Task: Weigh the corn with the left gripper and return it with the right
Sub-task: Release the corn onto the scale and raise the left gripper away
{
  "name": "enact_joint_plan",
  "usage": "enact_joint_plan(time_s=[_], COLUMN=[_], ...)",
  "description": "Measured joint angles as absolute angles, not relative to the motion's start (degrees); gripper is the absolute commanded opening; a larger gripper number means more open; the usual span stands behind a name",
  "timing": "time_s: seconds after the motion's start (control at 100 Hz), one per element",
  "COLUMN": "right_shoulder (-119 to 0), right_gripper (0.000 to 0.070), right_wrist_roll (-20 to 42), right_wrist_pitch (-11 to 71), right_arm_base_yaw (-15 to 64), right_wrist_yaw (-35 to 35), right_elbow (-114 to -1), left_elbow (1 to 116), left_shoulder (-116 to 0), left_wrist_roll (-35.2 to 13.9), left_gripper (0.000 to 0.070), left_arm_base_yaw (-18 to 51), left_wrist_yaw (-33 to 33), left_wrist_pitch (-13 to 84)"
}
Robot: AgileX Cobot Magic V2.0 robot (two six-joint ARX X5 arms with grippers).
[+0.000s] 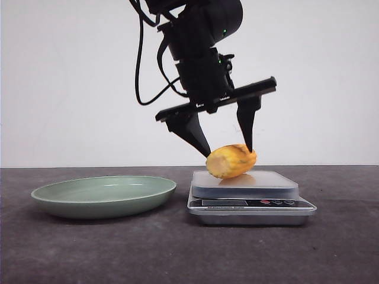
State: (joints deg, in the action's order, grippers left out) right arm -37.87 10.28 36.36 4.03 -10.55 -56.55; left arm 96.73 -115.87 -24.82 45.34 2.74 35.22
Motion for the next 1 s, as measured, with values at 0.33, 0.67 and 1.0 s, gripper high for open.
enact_joint_plan(time_s=[0.33, 0.67, 1.0], right_shoulder=[-37.9, -37.9, -37.9], right_gripper=[0.0516, 0.0516, 0.0516], right_wrist_roll=[10.3, 10.3, 10.3], right_wrist_pitch=[36.8, 36.9, 37.2], right_arm_base_yaw=[4.0, 4.9, 8.2], right_wrist_yaw=[-10.5, -10.5, -10.5], right_elbow=[-56.5, -56.6, -56.6], left_elbow=[109.3, 110.3, 109.5], left_shoulder=[-106.3, -81.1, -58.8], left_wrist_roll=[-15.1, -8.0, -6.6], left_gripper=[0.0474, 0.0474, 0.0474], left_arm_base_yaw=[45.5, 31.3, 19.9], left_wrist_yaw=[9.2, 18.1, 20.9], left_wrist_pitch=[44.1, 55.1, 71.9])
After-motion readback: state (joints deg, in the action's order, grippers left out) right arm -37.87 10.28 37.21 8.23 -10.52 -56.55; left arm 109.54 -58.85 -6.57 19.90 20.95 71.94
